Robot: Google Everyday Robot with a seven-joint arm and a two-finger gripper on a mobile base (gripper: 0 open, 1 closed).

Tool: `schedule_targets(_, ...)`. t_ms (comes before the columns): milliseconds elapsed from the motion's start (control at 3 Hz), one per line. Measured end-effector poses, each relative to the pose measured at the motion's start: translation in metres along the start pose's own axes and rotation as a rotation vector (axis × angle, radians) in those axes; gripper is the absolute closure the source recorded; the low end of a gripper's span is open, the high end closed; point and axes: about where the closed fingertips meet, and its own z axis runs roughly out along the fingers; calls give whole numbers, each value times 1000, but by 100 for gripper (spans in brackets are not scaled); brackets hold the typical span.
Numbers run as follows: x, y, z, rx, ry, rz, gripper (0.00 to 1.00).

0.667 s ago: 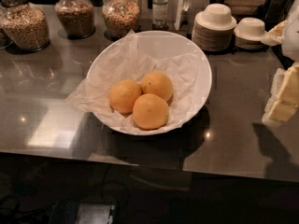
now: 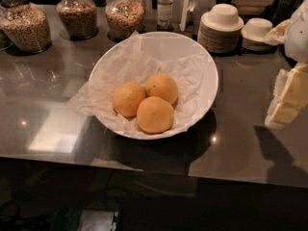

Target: Pick orange from white bowl

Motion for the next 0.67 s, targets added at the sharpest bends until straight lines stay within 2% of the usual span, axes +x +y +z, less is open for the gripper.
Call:
schedule_targets(333, -40, -3, 8, -11, -71, -92, 0)
schedule_targets(667, -88, -1, 20, -49, -151, -188, 0)
